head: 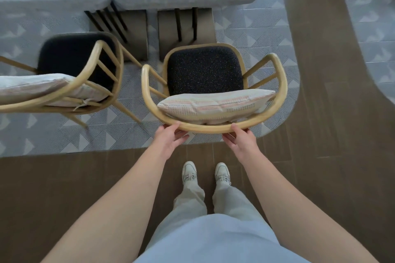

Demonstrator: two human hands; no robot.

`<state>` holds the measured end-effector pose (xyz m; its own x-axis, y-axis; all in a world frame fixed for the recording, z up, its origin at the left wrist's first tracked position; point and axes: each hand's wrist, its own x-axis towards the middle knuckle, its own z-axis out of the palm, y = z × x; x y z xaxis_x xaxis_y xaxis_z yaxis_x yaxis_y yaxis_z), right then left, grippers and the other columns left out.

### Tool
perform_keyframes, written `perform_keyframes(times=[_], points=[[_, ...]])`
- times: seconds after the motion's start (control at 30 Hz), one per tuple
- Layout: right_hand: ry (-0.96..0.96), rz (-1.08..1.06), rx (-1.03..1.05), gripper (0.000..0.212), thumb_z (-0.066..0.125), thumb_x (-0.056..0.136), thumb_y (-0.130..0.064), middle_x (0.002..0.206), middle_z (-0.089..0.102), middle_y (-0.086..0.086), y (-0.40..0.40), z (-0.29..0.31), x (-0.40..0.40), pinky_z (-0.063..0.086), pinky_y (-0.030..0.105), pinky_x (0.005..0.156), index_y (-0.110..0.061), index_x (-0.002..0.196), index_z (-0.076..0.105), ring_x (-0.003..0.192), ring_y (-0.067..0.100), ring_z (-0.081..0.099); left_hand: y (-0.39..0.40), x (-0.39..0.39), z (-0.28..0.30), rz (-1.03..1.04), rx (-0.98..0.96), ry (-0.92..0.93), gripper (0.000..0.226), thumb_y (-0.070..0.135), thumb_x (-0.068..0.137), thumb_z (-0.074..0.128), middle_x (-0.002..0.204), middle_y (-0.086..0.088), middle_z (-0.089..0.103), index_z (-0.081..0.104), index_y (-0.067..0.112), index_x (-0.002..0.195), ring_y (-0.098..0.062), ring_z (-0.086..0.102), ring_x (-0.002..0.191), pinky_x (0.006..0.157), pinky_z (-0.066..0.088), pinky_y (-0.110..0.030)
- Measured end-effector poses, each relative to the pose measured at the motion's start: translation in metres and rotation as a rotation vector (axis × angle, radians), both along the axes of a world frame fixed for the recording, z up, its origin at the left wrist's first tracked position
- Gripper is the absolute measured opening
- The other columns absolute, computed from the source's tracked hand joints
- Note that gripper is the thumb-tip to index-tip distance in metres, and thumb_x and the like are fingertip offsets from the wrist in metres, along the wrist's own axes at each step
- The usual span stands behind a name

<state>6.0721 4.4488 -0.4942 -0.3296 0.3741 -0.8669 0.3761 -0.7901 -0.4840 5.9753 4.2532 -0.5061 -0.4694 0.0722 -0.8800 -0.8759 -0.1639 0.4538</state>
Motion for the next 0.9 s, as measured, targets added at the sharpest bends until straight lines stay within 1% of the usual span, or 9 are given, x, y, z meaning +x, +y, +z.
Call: perform_keyframes(times=[0.1, 0.27, 0.37, 0.47, 0.53, 0.67, 0.73, 0.83, 0.9], points=[[-0.021, 0.030, 0.020, 0.038, 0.059, 0.099, -0.008, 0.129, 0.062, 0.014, 0.002, 0.001, -0.001, 0.060, 0.036, 0.076, -0.004, 0.135, 0.048, 0.104, 0.027, 0.068, -0.001, 0.000, 0.001, 0.006, 0.012, -0.002, 0.034, 0.005, 0.102, 0.054, 0.124, -0.023, 0.065, 0.048, 0.001, 0.135, -0.036, 0.070, 0.106, 0.090, 0.058, -0.053], [-0.022, 0.052, 0.022, 0.038, 0.057, 0.100, -0.006, 0.126, 0.062, 0.016, 0.004, 0.001, -0.004, 0.059, 0.036, 0.076, -0.002, 0.135, 0.046, 0.101, 0.026, 0.068, 0.003, 0.000, 0.007, 0.037, 0.024, -0.028, 0.031, 0.006, 0.103, 0.053, 0.123, -0.022, 0.066, 0.050, 0.000, 0.133, -0.033, 0.070, 0.098, 0.067, 0.061, -0.043], [-0.026, 0.071, 0.021, 0.033, 0.057, 0.100, -0.005, 0.123, 0.064, 0.017, 0.003, 0.003, -0.002, 0.059, 0.035, 0.073, -0.001, 0.132, 0.049, 0.101, 0.027, 0.069, 0.000, 0.001, 0.010, 0.008, 0.023, -0.031, 0.031, 0.007, 0.103, 0.053, 0.121, -0.022, 0.067, 0.051, 0.000, 0.133, -0.031, 0.070, 0.096, 0.058, 0.061, -0.038], [-0.030, 0.095, 0.029, 0.029, 0.057, 0.100, -0.004, 0.121, 0.066, 0.018, 0.001, 0.003, 0.001, 0.060, 0.036, 0.077, 0.000, 0.128, 0.050, 0.102, 0.028, 0.070, -0.004, 0.005, 0.010, 0.003, 0.019, -0.034, 0.030, 0.008, 0.103, 0.053, 0.114, -0.019, 0.069, 0.052, 0.001, 0.132, -0.030, 0.071, 0.094, 0.058, 0.061, -0.036], [-0.032, 0.109, 0.036, 0.029, 0.057, 0.099, -0.004, 0.121, 0.067, 0.019, -0.001, 0.002, 0.005, 0.060, 0.038, 0.082, 0.000, 0.128, 0.050, 0.102, 0.028, 0.070, -0.008, 0.009, 0.011, 0.002, 0.011, -0.038, 0.030, 0.008, 0.103, 0.054, 0.116, -0.020, 0.069, 0.052, 0.001, 0.132, -0.032, 0.071, 0.097, 0.058, 0.061, -0.037], [-0.024, 0.146, 0.021, 0.030, 0.059, 0.098, -0.004, 0.118, 0.069, 0.018, -0.009, 0.003, 0.017, 0.059, 0.042, 0.091, -0.001, 0.127, 0.051, 0.101, 0.029, 0.072, -0.022, 0.017, 0.009, 0.012, 0.014, -0.041, 0.033, 0.008, 0.102, 0.056, 0.123, -0.023, 0.067, 0.051, 0.001, 0.134, -0.037, 0.069, 0.109, 0.057, 0.061, -0.037], [-0.020, 0.170, 0.002, 0.030, 0.060, 0.097, -0.005, 0.117, 0.069, 0.017, -0.014, 0.004, 0.021, 0.060, 0.040, 0.087, -0.003, 0.126, 0.052, 0.101, 0.028, 0.072, -0.030, 0.020, 0.009, 0.030, 0.031, -0.043, 0.034, 0.007, 0.102, 0.056, 0.126, -0.024, 0.066, 0.050, 0.001, 0.135, -0.038, 0.068, 0.111, 0.058, 0.062, -0.038], [-0.003, 0.159, 0.000, 0.033, 0.060, 0.098, -0.006, 0.120, 0.068, 0.016, -0.021, 0.003, 0.024, 0.061, 0.036, 0.081, -0.002, 0.129, 0.052, 0.101, 0.028, 0.072, -0.036, 0.021, 0.008, 0.036, 0.033, -0.041, 0.033, 0.008, 0.102, 0.055, 0.127, -0.022, 0.065, 0.051, 0.002, 0.135, -0.036, 0.068, 0.110, 0.060, 0.063, -0.040], [0.001, 0.166, 0.010, 0.035, 0.060, 0.098, -0.007, 0.121, 0.067, 0.016, -0.022, 0.003, 0.023, 0.061, 0.036, 0.082, -0.002, 0.131, 0.051, 0.101, 0.028, 0.072, -0.036, 0.022, 0.010, 0.037, 0.023, -0.032, 0.033, 0.008, 0.102, 0.055, 0.128, -0.022, 0.065, 0.051, 0.002, 0.134, -0.036, 0.068, 0.109, 0.060, 0.063, -0.039]])
